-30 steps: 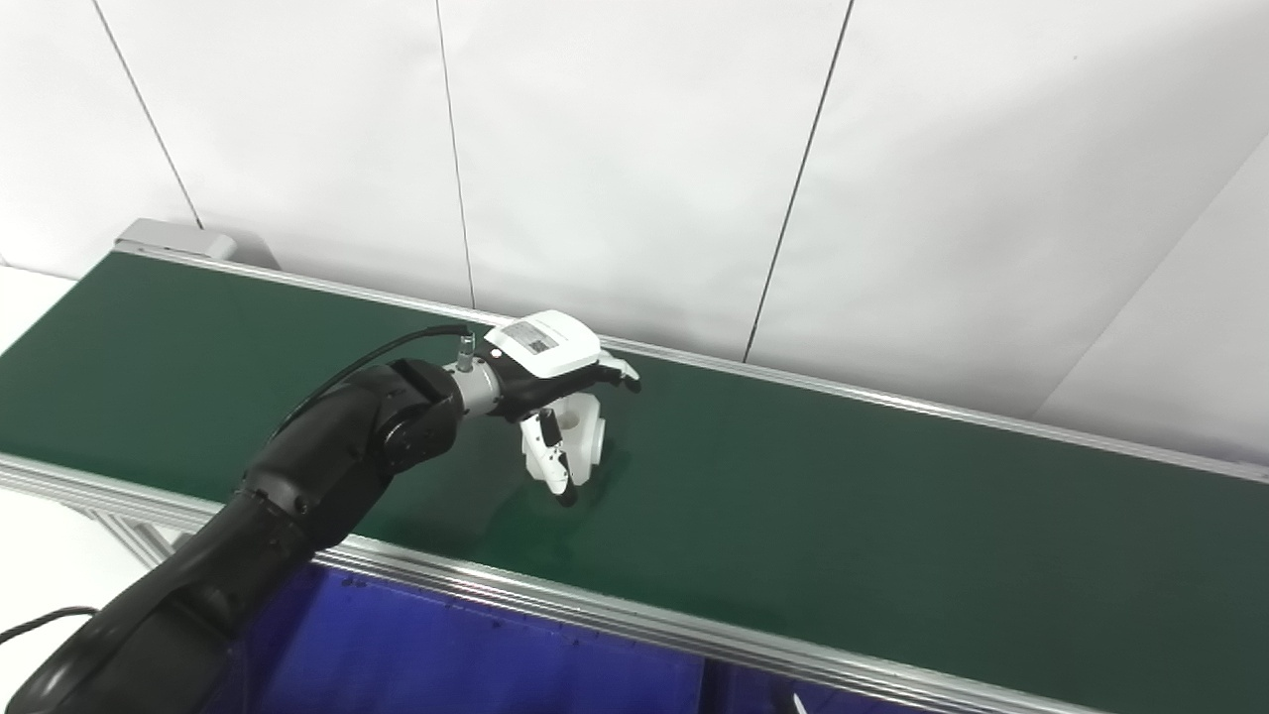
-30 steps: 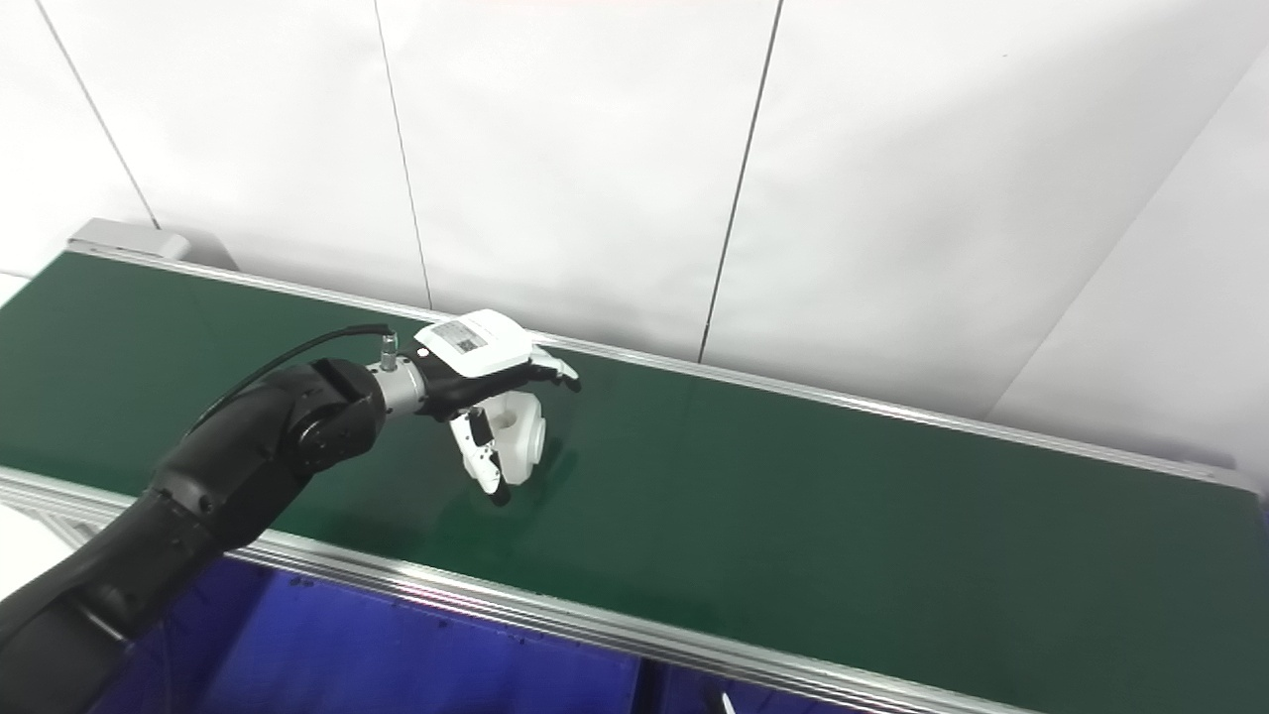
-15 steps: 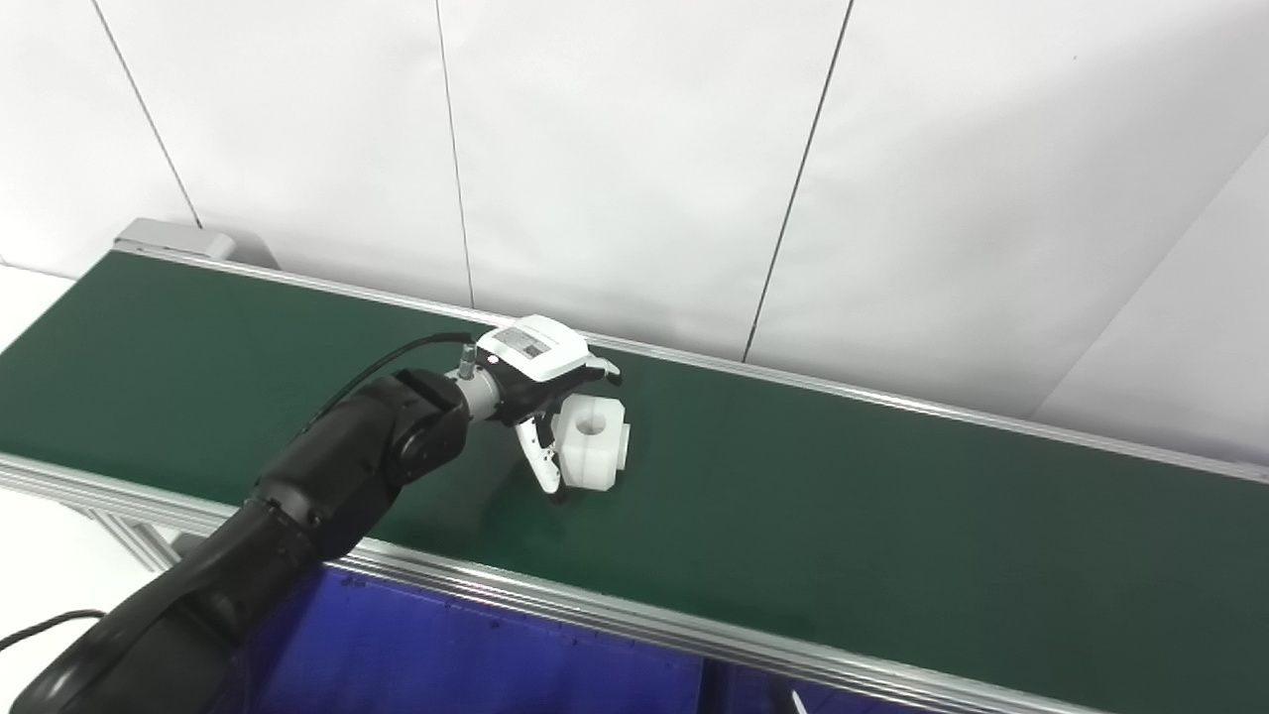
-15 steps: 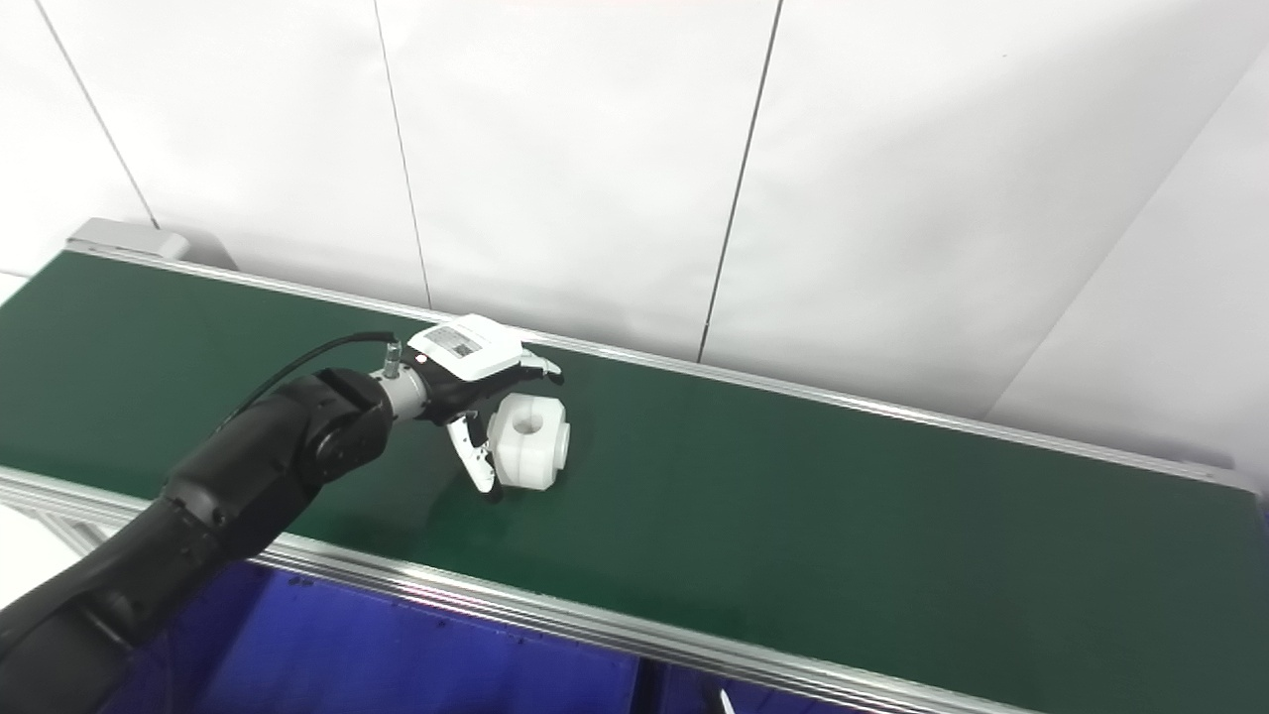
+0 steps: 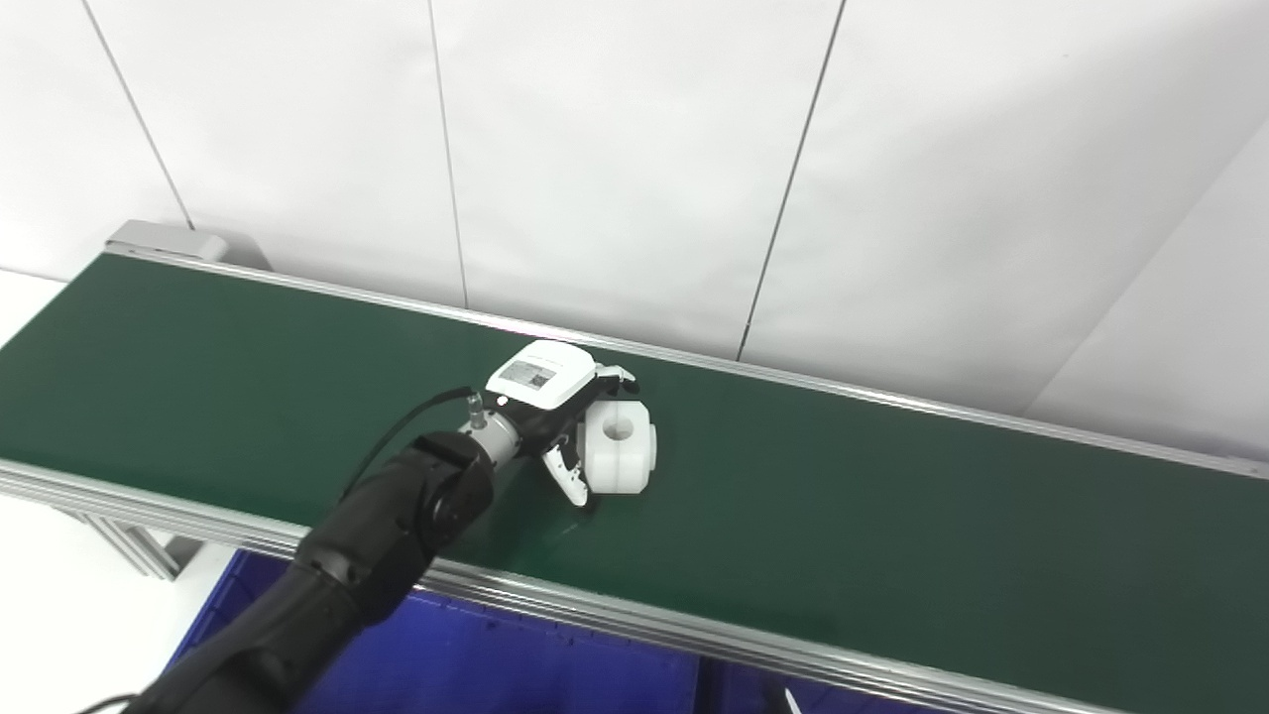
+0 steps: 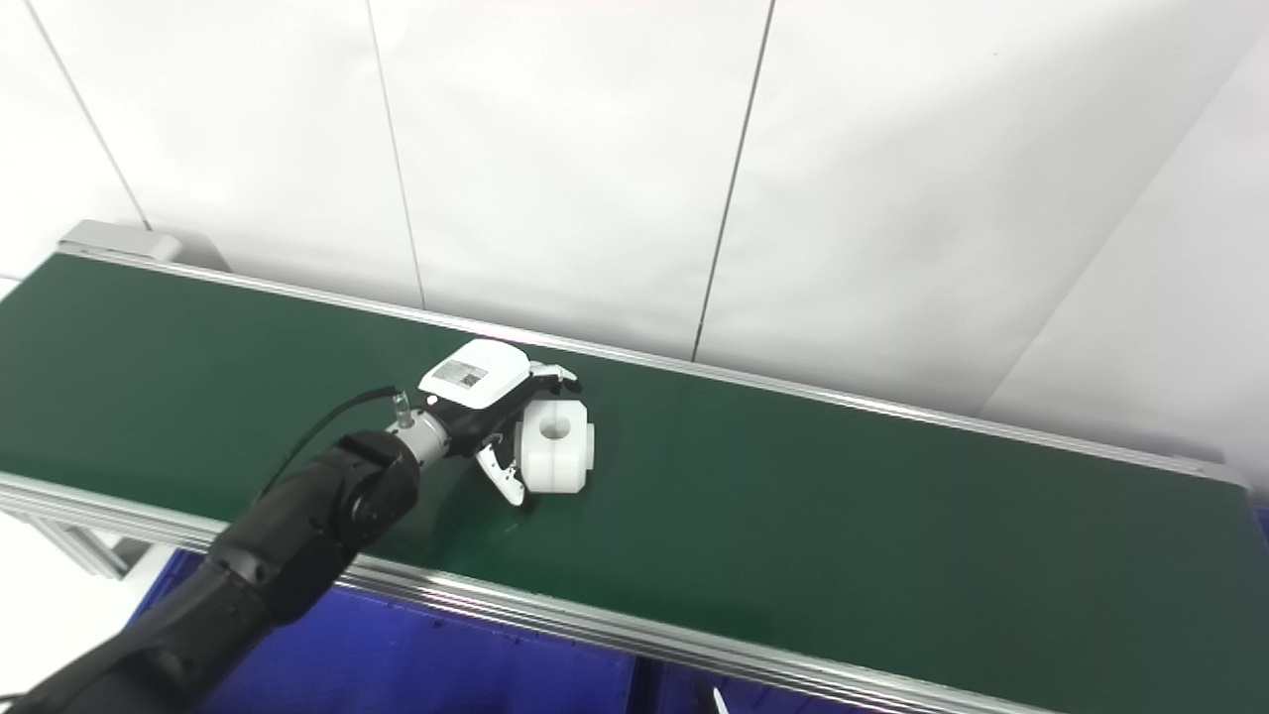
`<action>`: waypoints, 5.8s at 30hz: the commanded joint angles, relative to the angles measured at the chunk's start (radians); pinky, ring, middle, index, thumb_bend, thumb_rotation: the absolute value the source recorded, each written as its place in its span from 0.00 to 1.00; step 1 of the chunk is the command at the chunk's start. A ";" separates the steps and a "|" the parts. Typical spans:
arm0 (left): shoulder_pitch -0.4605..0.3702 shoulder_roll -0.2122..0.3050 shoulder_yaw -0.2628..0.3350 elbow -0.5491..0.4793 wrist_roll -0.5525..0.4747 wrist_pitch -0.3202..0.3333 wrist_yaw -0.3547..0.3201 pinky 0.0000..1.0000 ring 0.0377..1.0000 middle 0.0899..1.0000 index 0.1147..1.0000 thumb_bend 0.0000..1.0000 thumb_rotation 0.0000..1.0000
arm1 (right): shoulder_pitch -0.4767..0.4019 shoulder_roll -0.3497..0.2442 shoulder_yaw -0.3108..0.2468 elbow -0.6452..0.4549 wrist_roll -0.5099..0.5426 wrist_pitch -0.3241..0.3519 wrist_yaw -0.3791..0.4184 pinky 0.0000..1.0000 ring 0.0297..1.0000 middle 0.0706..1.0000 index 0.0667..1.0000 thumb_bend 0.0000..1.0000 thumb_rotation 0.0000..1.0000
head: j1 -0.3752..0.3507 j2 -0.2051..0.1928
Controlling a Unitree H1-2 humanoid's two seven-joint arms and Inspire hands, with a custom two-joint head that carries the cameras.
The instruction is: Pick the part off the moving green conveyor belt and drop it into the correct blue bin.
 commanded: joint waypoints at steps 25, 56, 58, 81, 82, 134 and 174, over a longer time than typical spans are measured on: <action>-0.032 -0.101 -0.055 -0.046 -0.129 0.119 -0.191 0.65 0.80 0.82 0.85 0.93 0.25 | 0.003 0.023 0.002 -0.014 0.010 -0.056 0.019 1.00 0.99 1.00 1.00 0.79 0.95 | -0.052 0.009; 0.061 -0.410 -0.008 0.278 -0.230 -0.048 0.399 0.31 0.36 0.38 0.45 0.52 0.00 | 0.023 0.050 0.007 -0.044 -0.002 -0.056 0.012 0.97 0.98 1.00 1.00 0.78 0.91 | -0.097 0.035; 0.064 -0.416 -0.005 0.282 -0.239 -0.039 0.396 0.32 0.37 0.39 0.45 0.52 0.00 | 0.025 0.052 0.007 -0.047 -0.003 -0.056 0.013 0.97 0.98 1.00 1.00 0.79 0.91 | -0.100 0.037; 0.204 -0.236 0.055 -0.311 -0.286 0.071 0.159 0.34 0.38 0.40 0.44 0.52 0.00 | 0.042 0.066 -0.016 -0.107 0.028 -0.042 0.050 0.96 0.96 1.00 1.00 0.79 0.93 | -0.046 0.134; 0.216 -0.223 0.058 -0.355 -0.287 0.083 0.140 0.34 0.39 0.41 0.44 0.52 0.00 | 0.042 0.065 -0.020 -0.114 0.034 -0.038 0.055 0.96 0.96 1.00 1.00 0.79 0.93 | -0.034 0.144; 0.940 -0.041 0.379 -0.856 -0.017 0.153 0.184 0.27 0.33 0.39 0.46 0.52 0.00 | 0.031 -0.056 -0.190 -0.301 0.231 0.172 0.263 0.93 0.93 0.98 1.00 0.85 0.88 | 0.317 0.362; 0.951 0.001 0.403 -0.937 0.161 0.280 0.027 1.00 0.94 0.94 0.91 1.00 0.50 | 0.042 -0.062 -0.191 -0.330 0.228 0.184 0.269 0.92 0.92 0.97 1.00 0.85 0.88 | 0.307 0.380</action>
